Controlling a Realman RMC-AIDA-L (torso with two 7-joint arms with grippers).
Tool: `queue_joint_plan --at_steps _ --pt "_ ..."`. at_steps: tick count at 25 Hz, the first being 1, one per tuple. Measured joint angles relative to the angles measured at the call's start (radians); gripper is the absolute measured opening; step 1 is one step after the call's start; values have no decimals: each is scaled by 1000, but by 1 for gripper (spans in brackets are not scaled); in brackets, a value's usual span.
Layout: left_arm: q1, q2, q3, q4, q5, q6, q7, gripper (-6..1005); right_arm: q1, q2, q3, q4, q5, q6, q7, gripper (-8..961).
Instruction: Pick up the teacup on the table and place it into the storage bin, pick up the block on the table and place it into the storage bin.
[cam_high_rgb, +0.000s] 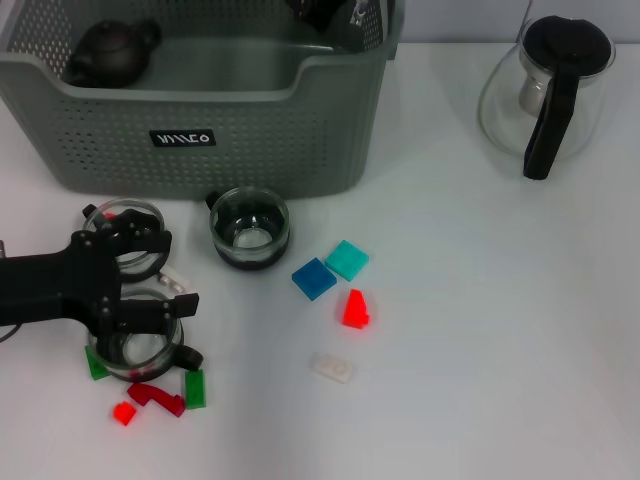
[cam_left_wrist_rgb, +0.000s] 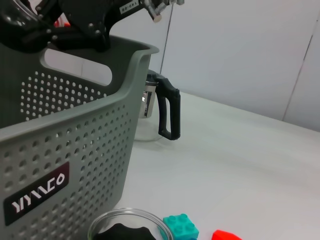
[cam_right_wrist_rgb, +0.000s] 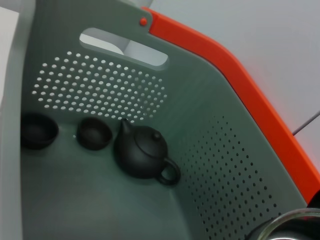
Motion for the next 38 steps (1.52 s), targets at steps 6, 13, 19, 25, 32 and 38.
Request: queue_joint_plan --at_steps 6,13,19,25,32,38 --pt "0 6 1 -22 0 -7 3 932 1 1 -2 15 44 32 -35 70" --pt "-1 6 0 -24 0 -12 4 932 8 4 -23 57 123 82 -94 89" --pt "-2 6 -1 -24 0 -13 4 932 8 4 -43 80 195 89 -140 109" --pt "-3 6 -1 -24 0 -14 4 932 1 4 -42 81 197 89 -141 128" --pt "-3 6 -1 -24 0 -14 4 932 -1 4 -42 82 198 90 -128 150" --pt "0 6 -1 -24 0 -14 4 932 0 4 -44 82 199 80 -95 170"
